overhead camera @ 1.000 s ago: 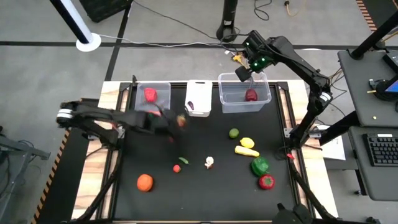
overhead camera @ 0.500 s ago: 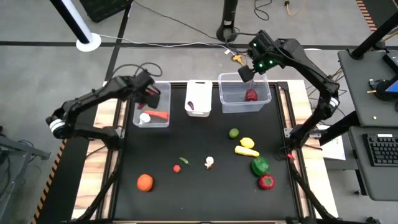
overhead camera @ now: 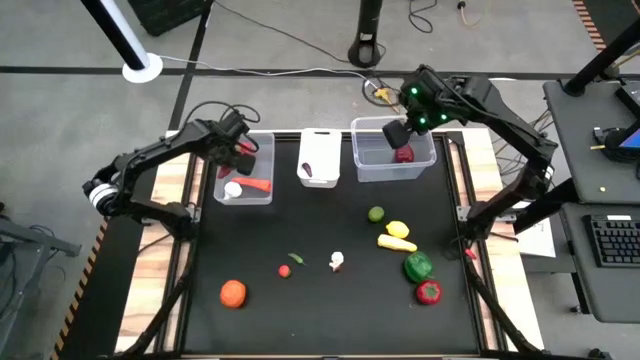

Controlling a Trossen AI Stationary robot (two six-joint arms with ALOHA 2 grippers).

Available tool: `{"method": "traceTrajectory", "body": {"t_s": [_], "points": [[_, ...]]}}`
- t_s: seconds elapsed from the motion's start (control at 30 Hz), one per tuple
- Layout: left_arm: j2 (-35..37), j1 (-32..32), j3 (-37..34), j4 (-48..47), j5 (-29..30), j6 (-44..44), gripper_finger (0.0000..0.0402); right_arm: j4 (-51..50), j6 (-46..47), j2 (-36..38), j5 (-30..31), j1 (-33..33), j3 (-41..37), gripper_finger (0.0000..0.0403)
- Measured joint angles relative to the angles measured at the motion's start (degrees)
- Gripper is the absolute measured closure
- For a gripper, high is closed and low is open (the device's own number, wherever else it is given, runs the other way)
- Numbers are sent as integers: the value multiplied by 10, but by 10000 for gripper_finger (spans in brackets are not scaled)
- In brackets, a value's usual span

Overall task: Sort produce into baskets
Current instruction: Put the orange chili pepper into the left transparent bin, then put the green lime into the right transparent bin

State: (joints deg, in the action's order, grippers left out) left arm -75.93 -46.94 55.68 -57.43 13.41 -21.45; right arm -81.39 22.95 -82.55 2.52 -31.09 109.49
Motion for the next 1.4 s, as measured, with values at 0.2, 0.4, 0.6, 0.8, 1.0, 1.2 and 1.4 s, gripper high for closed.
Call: {"method": "traceTrajectory", "body": {"t_s": [0.2,0.4,0.6,0.8,1.0,1.2,1.4], "points": [[-9,0,0,0,9,2,283,-34,36,1,0,47,-1,117],[-5,0,0,2,21,9,234,-47,77,1,0,95,-3,117],[29,12,0,0,8,9,217,-72,124,1,-1,148,-18,117],[111,65,6,8,-39,-15,216,-54,182,0,0,199,-86,117],[196,160,6,27,-47,-78,216,19,236,0,0,240,-198,117],[248,243,7,35,-18,-134,216,127,289,0,1,264,-313,117],[268,280,6,35,18,-151,216,223,348,-4,16,288,-407,108]]}}
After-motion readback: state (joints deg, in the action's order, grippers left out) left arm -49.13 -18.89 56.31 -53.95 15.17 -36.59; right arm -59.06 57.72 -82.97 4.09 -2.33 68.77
